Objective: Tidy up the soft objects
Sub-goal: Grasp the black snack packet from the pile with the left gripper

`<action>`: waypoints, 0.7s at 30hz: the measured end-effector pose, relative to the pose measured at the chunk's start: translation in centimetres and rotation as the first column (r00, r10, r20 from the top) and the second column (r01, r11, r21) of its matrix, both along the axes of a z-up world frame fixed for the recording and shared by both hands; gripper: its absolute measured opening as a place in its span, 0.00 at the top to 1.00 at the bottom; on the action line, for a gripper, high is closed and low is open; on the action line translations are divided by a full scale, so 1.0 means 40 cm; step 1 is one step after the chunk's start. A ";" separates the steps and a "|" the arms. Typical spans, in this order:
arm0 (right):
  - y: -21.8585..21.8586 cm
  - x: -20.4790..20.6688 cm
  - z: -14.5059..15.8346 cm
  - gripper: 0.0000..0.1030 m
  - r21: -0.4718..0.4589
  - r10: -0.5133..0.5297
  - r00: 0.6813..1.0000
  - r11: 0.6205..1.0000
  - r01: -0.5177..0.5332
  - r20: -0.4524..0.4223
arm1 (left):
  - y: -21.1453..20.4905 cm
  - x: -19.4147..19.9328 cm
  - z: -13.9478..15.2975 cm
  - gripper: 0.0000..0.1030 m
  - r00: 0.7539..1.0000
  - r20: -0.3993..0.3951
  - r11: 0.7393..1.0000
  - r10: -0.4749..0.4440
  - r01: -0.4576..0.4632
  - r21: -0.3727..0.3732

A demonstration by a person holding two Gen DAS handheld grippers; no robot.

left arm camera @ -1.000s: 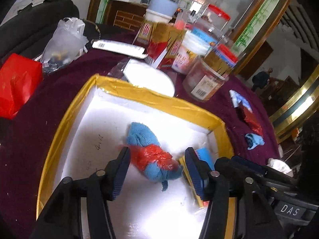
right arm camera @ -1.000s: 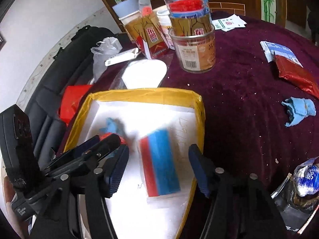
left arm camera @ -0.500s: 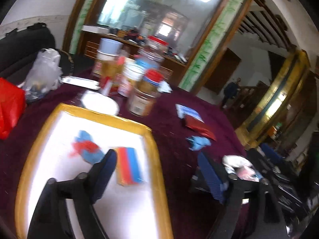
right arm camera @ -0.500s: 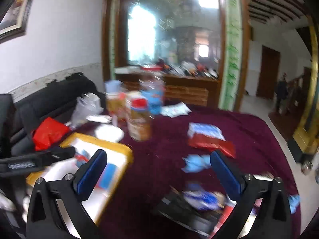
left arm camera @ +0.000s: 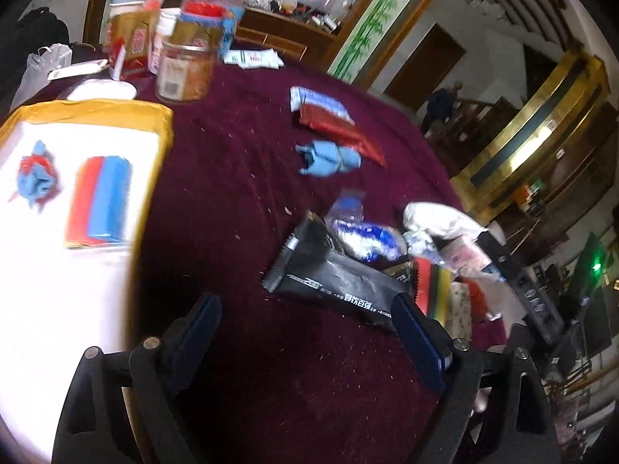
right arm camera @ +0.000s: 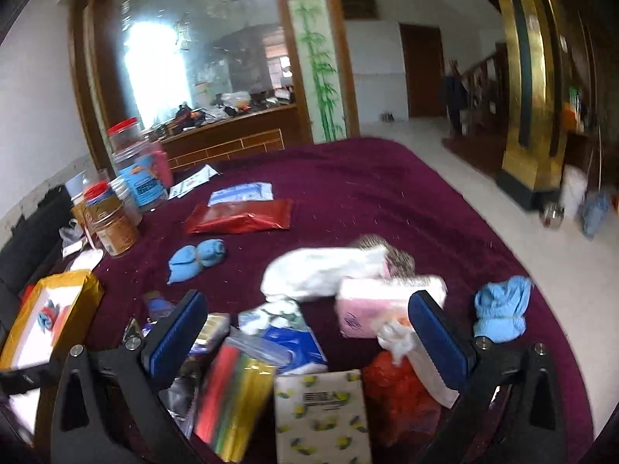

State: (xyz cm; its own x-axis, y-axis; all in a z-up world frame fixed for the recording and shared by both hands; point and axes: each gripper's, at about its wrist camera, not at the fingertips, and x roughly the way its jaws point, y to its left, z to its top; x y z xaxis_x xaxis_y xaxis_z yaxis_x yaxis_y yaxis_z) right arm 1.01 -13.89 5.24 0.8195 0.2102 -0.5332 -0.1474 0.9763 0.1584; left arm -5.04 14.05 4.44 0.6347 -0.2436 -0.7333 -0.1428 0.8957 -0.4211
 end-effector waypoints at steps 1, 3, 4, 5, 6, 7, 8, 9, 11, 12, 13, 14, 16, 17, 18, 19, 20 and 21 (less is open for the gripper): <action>-0.012 0.010 -0.007 0.00 0.026 0.003 1.000 1.000 -0.003 -0.023 | -0.021 0.014 -0.004 0.11 1.000 -0.007 1.000 0.003 -0.002 0.030; -0.021 0.017 -0.015 0.00 0.068 0.025 0.999 0.997 -0.021 -0.045 | -0.051 0.039 -0.006 0.11 1.000 -0.004 0.996 0.011 -0.010 0.087; -0.018 0.020 -0.020 0.00 0.067 0.035 0.998 0.997 -0.031 -0.057 | -0.065 0.057 -0.003 0.11 1.000 0.009 0.993 0.017 -0.018 0.121; -0.012 0.020 -0.021 0.00 0.064 0.045 0.997 0.997 -0.042 -0.062 | -0.072 0.072 -0.001 0.11 1.000 0.017 0.989 0.021 -0.023 0.146; -0.006 0.019 -0.022 0.00 0.062 0.057 0.996 0.997 -0.053 -0.064 | -0.085 0.096 -0.001 0.11 0.999 0.028 0.982 0.023 -0.028 0.189; -0.003 0.018 -0.021 0.00 0.059 0.063 0.996 0.997 -0.059 -0.063 | -0.097 0.123 -0.005 0.11 0.999 0.029 0.975 0.013 -0.019 0.221; 0.001 0.014 -0.019 0.00 0.053 0.068 0.996 0.996 -0.064 -0.059 | -0.104 0.145 -0.015 0.11 1.000 0.016 0.973 -0.003 0.000 0.229; 0.000 0.009 -0.016 0.00 0.049 0.071 0.996 0.996 -0.068 -0.057 | -0.106 0.164 -0.029 0.11 1.000 -0.008 0.976 -0.024 0.025 0.216; -0.004 0.002 -0.013 0.00 0.050 0.069 0.996 0.997 -0.066 -0.052 | -0.108 0.182 -0.062 0.13 0.992 -0.077 0.987 -0.098 0.106 0.117; -0.006 0.004 -0.012 0.00 0.054 0.068 0.996 0.996 -0.065 -0.053 | -0.116 0.175 -0.077 0.14 0.982 -0.100 0.985 -0.163 0.168 0.043; -0.008 0.004 -0.012 0.00 0.059 0.066 0.996 0.996 -0.062 -0.057 | -0.128 0.160 -0.076 0.14 0.973 -0.096 0.977 -0.210 0.214 0.026; -0.013 0.004 -0.013 0.00 0.064 0.060 0.996 0.996 -0.056 -0.064 | -0.148 0.137 -0.071 0.19 0.958 -0.092 0.961 -0.270 0.274 0.031; -0.022 0.008 -0.014 0.00 0.079 0.058 0.995 0.996 -0.052 -0.075 | -0.193 0.074 -0.063 0.22 0.893 -0.109 0.899 -0.436 0.437 -0.014; -0.025 0.010 -0.016 0.00 0.088 0.059 0.995 0.995 -0.051 -0.085 | -0.204 0.053 -0.057 0.22 0.878 -0.109 0.884 -0.465 0.468 -0.004; -0.027 0.011 -0.019 0.00 0.094 0.061 0.994 0.994 -0.052 -0.095 | -0.223 0.016 -0.041 0.22 0.860 -0.103 0.860 -0.499 0.506 0.057; -0.027 0.013 -0.021 0.00 0.097 0.064 0.993 0.994 -0.054 -0.103 | -0.237 -0.010 -0.027 0.22 0.852 -0.094 0.843 -0.515 0.523 0.125; -0.026 0.016 -0.023 0.00 0.099 0.065 0.992 0.994 -0.054 -0.109 | -0.250 -0.040 -0.011 0.21 0.846 -0.079 0.820 -0.528 0.532 0.210; -0.026 0.016 -0.024 0.00 0.100 0.065 0.991 0.994 -0.054 -0.114 | -0.261 -0.069 0.005 0.21 0.842 -0.070 0.796 -0.536 0.531 0.290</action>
